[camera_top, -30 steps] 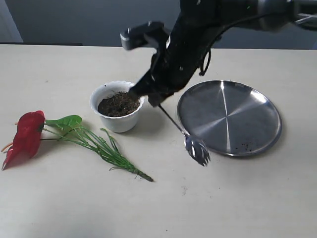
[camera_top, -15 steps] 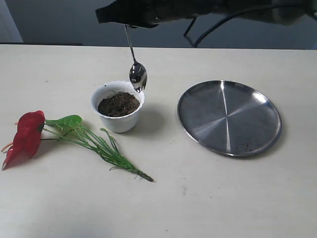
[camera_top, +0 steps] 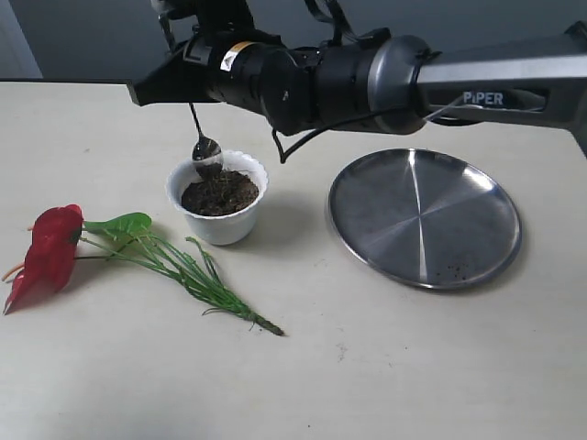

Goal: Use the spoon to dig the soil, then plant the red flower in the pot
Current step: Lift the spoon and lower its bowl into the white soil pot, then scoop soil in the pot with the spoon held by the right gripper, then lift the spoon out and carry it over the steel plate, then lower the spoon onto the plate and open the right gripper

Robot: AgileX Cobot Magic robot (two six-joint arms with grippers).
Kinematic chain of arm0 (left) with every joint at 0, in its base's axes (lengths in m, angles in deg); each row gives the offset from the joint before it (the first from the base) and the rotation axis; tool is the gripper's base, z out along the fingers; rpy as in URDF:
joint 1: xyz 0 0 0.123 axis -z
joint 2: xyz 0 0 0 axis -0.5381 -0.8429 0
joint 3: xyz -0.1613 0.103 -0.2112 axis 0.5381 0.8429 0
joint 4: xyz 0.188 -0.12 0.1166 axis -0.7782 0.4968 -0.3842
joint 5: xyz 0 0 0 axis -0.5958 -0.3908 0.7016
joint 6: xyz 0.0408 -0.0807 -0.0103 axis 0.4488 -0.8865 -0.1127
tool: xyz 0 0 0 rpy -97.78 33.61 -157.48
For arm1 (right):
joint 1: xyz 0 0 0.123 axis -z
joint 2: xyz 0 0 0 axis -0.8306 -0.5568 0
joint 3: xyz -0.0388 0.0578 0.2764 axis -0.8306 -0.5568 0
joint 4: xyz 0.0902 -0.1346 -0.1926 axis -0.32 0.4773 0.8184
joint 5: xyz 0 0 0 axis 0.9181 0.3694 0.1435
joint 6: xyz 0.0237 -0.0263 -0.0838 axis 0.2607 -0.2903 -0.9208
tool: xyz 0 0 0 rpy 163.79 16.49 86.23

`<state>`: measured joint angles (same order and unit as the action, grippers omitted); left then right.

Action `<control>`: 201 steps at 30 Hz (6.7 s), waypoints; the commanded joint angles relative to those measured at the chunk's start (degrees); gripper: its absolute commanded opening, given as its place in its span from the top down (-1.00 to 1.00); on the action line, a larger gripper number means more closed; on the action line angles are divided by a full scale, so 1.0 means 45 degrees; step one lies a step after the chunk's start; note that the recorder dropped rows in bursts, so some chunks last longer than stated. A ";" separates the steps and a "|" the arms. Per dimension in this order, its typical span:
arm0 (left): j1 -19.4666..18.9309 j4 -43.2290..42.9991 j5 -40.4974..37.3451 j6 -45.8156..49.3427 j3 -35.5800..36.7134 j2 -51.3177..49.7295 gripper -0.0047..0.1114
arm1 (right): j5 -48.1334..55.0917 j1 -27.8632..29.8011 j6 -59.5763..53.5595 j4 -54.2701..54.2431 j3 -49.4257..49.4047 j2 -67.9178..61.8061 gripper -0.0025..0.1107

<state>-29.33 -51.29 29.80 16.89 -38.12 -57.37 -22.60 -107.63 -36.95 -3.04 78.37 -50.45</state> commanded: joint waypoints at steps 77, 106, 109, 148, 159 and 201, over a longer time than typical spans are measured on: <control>-0.0048 0.0014 0.0066 -0.0017 0.0025 0.0094 0.91 | -0.0635 0.0014 -0.0039 0.0593 -0.0257 -0.0372 0.97; -0.0048 0.0014 0.0091 -0.0017 0.0025 0.0094 0.91 | -0.0043 0.0014 -0.0002 0.0593 -0.0258 -0.0362 0.97; -0.0048 0.0014 0.0091 -0.0017 0.0025 0.0094 0.91 | -0.0175 0.0014 -0.0002 0.0593 -0.0258 -0.0245 0.97; -0.0048 0.0014 0.0032 -0.0017 0.0025 0.0094 0.91 | 0.9281 0.4493 0.1167 0.1139 -0.0235 0.3326 0.97; -0.0048 0.0014 0.0032 -0.0017 0.0025 0.0094 0.91 | 1.0922 0.5356 0.2449 0.4143 -0.0180 0.1210 0.97; -0.0048 0.0014 0.0090 -0.0017 0.0025 0.0094 0.91 | 1.6396 0.5356 0.3084 0.5164 0.4419 -0.3194 0.97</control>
<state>-29.33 -51.29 29.80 16.89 -38.12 -57.37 51.44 -83.85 -23.11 19.77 97.75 -64.86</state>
